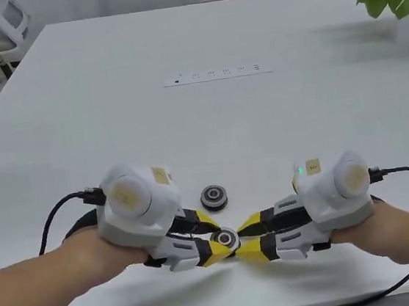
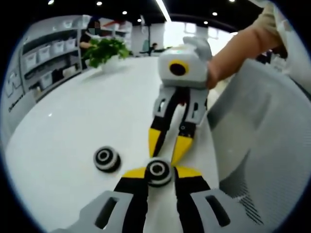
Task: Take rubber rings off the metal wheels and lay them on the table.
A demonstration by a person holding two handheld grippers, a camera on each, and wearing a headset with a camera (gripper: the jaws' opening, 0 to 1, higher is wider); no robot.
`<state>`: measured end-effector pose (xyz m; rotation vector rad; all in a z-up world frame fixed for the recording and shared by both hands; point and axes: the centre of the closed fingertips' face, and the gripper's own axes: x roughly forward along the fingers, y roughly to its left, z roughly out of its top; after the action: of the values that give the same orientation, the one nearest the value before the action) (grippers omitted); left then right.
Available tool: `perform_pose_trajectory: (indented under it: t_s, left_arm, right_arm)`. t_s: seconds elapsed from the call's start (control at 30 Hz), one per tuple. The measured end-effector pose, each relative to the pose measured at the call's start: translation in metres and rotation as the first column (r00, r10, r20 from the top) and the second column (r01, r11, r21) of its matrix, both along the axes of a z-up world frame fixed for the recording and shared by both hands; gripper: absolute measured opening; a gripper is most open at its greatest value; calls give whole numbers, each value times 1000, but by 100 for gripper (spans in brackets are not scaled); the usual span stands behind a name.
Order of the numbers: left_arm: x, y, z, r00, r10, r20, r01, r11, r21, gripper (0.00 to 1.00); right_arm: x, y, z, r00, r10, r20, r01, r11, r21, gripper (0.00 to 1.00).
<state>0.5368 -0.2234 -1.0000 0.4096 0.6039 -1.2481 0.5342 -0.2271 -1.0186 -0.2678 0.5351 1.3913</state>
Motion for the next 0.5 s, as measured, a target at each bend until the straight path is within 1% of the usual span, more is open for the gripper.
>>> perform_pose_trajectory:
  t_s: [0.1,0.2,0.3,0.37,0.4,0.43,0.5]
  left_arm:
    - [1,0,-3,1000,-5,13,5,1000,17,19]
    - [2,-1,-3,1000,-5,30,4,1000,17,18]
    - [4,-2,-3,999,2,40,-3,1000,13,16]
    - [5,-2,-3,998,3,56,-4,1000,12,14]
    - [6,-3,0,997,-12,82,12,1000,5,14]
    - [3,0,1,998,-1,69,0,1000,11,14]
    - [2,0,1,997,0,76,0,1000,11,14]
  right_arm:
    - [-1,0,0,1000,-3,-4,3,1000,2,14]
    - [-1,0,0,1000,-7,-10,7,1000,5,14]
    - [0,0,0,1000,-12,-20,12,1000,8,14]
    - [0,0,-1,999,-18,-28,18,1000,10,13]
    - [0,0,-1,999,-21,-31,21,1000,9,13]
    - [0,0,-1,999,-20,-30,20,1000,10,13]
    - [0,0,-1,999,-22,-32,22,1000,10,12]
